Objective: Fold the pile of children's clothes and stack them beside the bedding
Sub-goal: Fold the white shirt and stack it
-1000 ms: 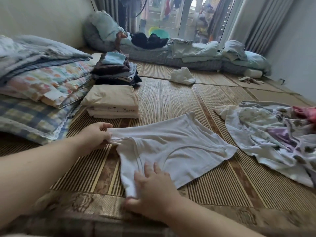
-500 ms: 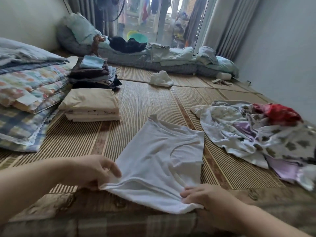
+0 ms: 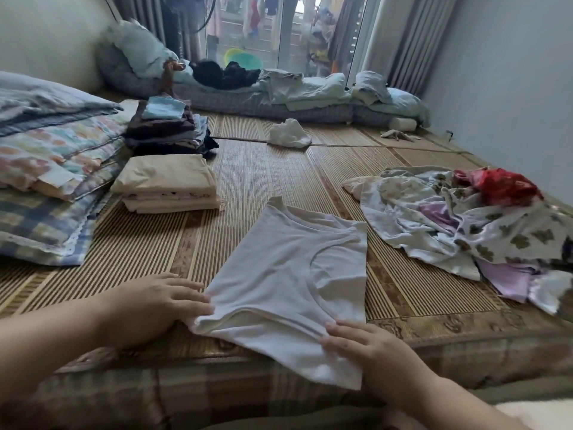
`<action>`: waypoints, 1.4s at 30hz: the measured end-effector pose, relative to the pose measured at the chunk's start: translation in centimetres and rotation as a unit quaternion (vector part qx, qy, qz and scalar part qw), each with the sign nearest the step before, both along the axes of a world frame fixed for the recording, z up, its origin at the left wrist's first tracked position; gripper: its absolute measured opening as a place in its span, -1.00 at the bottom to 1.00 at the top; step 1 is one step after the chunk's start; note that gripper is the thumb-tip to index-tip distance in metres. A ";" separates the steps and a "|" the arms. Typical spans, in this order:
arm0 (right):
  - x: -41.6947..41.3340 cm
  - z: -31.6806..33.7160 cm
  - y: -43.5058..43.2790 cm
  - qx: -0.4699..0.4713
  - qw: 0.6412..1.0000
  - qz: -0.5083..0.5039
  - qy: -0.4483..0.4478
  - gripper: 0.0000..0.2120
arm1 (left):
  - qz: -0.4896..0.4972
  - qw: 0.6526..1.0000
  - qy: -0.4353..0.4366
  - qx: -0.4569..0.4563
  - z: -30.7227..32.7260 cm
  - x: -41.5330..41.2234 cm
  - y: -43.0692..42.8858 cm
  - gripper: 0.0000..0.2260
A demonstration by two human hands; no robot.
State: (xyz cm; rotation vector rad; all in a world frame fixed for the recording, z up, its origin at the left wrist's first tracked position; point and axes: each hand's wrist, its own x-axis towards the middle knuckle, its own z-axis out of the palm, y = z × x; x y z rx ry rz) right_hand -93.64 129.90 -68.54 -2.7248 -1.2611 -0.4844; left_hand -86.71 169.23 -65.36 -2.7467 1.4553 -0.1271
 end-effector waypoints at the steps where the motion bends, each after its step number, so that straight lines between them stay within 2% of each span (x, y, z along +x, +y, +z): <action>1: 0.0 0.0 -0.3 0.000 1.000 -0.010 0.014 -0.66 | -0.013 1.000 -0.006 -0.010 0.2 0.0 -0.2 -0.66; 3: -0.2 -0.1 -0.7 0.026 0.994 -0.045 0.093 -0.63 | -0.025 0.999 0.002 -0.026 0.3 0.1 -0.6 -0.72; 5: -0.5 0.1 -1.0 0.093 0.966 -0.103 0.219 -0.62 | -0.028 0.998 0.024 -0.047 0.1 0.4 -1.3 -0.75; 7: -0.8 0.3 -1.0 0.176 0.917 -0.153 0.324 -0.65 | 0.001 0.995 0.083 -0.062 -0.2 0.7 -1.8 -0.77; 9: -1.1 1.3 -1.0 0.285 0.840 -0.199 0.416 -0.85 | 0.083 0.978 0.175 -0.083 -0.6 0.8 -2.0 -0.77; 10: -1.2 1.9 -1.0 0.336 0.798 -0.210 0.453 -0.86 | 0.126 0.960 0.225 -0.111 -0.5 0.6 -2.0 -0.79; 12: -1.3 2.8 -1.6 0.412 0.740 -0.195 0.495 -0.79 | 0.175 0.903 0.348 -0.179 0.5 0.5 -2.2 -0.85; 15: -1.0 4.1 -2.8 0.498 0.660 -0.147 0.543 -0.76 | 0.158 0.798 0.507 -0.283 2.6 0.8 -2.6 -0.71; 17: -0.4 5.0 -3.3 0.522 0.625 -0.141 0.563 -0.63 | 0.136 0.737 0.573 -0.331 3.6 1.4 -2.8 -0.72; 19: 0.9 5.5 -3.9 0.539 0.597 -0.169 0.569 -0.49 | 0.152 0.694 0.602 -0.365 4.2 2.2 -3.6 -0.74; 21: 2.9 5.4 -4.1 0.558 0.587 -0.211 0.547 -0.57 | 0.197 0.669 0.589 -0.409 3.7 3.4 -4.9 -0.66; 23: 4.9 4.7 -4.1 0.564 0.590 -0.293 0.498 -0.67 | 0.267 0.670 0.533 -0.443 2.8 4.7 -6.6 -0.61; 25: 6.4 3.6 -4.0 0.550 0.593 -0.358 0.467 -0.67 | 0.323 0.670 0.479 -0.467 1.8 6.0 -8.3 -0.67; 26: 6.8 3.2 -3.9 0.546 0.594 -0.375 0.457 -0.68 | 0.340 0.676 0.449 -0.476 1.4 6.5 -9.0 -0.74; 27: 7.1 2.6 -3.9 0.538 0.608 -0.389 0.434 -0.70 | 0.355 0.701 0.402 -0.469 1.0 6.9 -9.5 -0.76; 28: 7.1 2.3 -3.9 0.514 0.643 -0.406 0.397 -0.69 | 0.371 0.744 0.337 -0.441 0.8 7.2 -9.8 -0.74; 30: 6.7 2.0 -4.1 0.416 0.757 -0.414 0.287 -0.62 | 0.350 0.847 0.214 -0.340 0.5 7.0 -9.9 -0.57; 32: 5.9 1.8 -4.1 0.303 0.869 -0.332 0.205 -0.62 | 0.240 0.925 0.180 -0.233 0.1 5.9 -9.3 -0.45; 33: 5.4 1.7 -3.9 0.244 0.907 -0.277 0.206 -0.62 | 0.177 0.951 0.185 -0.176 -0.3 5.4 -8.9 -0.43; 34: 5.0 1.5 -3.7 0.186 0.928 -0.224 0.232 -0.58 | 0.121 0.968 0.190 -0.113 -0.8 4.9 -8.5 -0.40; 36: 4.5 0.8 -3.3 0.083 0.937 -0.147 0.306 -0.34 | 0.042 0.983 0.177 0.005 -2.0 4.4 -7.7 -0.34; 38: 4.5 0.0 -4.0 0.011 0.943 -0.129 0.305 -0.13 | 0.019 0.987 0.150 0.057 -2.4 4.5 -7.1 -0.36; 40: 4.6 -0.2 -4.8 -0.008 0.951 -0.134 0.280 -0.18 | 0.022 0.989 0.140 0.050 -2.1 5.1 -6.7 -0.40; 42: 4.4 0.2 -5.4 0.026 0.954 -0.130 0.268 -0.39 | 0.025 0.989 0.137 0.057 -1.9 5.7 -6.3 -0.45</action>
